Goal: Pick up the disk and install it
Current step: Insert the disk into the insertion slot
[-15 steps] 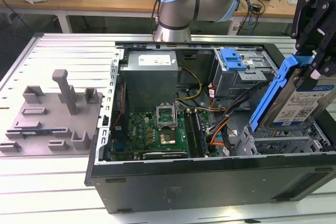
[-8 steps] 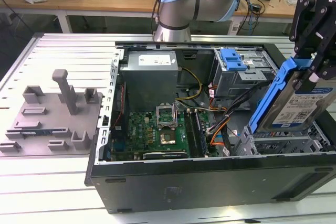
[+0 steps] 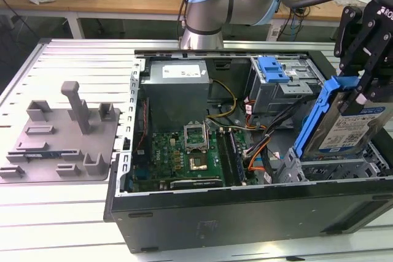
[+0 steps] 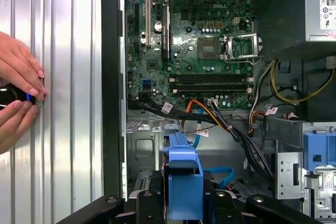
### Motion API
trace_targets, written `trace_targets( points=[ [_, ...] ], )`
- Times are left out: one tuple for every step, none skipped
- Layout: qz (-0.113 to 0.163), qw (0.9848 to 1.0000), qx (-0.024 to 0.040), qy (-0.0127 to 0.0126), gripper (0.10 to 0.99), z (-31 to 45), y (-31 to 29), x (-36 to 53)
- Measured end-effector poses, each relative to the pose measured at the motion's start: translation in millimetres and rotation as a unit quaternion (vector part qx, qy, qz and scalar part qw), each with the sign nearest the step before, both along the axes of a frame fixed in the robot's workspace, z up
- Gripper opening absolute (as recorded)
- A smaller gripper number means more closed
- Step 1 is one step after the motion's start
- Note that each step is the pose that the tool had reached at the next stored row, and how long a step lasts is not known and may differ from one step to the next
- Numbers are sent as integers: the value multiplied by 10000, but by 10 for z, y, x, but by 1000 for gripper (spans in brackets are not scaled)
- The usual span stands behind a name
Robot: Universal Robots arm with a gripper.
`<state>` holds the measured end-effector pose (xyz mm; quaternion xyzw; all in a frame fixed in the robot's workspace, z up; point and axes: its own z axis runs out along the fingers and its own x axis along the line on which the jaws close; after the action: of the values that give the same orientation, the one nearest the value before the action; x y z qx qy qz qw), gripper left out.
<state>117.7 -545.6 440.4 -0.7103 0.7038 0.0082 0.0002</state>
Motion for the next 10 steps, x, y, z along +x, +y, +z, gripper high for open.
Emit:
trace_targets(
  points=[
    [0,10000,1,0,365,-3,-1,0],
    [0,10000,3,0,365,-5,0,1],
    [1,10000,3,0,365,-5,0,0],
    [2,10000,5,0,365,-2,0,0],
    [2,10000,8,0,365,6,0,0],
    [2,10000,6,-1,365,48,-1,0],
    [0,10000,-20,0,365,174,0,-1],
    [1,10000,-39,1,365,211,0,-1],
    [1,10000,-49,4,365,218,0,-2],
    [0,10000,-56,8,365,219,0,-2]
  ],
)
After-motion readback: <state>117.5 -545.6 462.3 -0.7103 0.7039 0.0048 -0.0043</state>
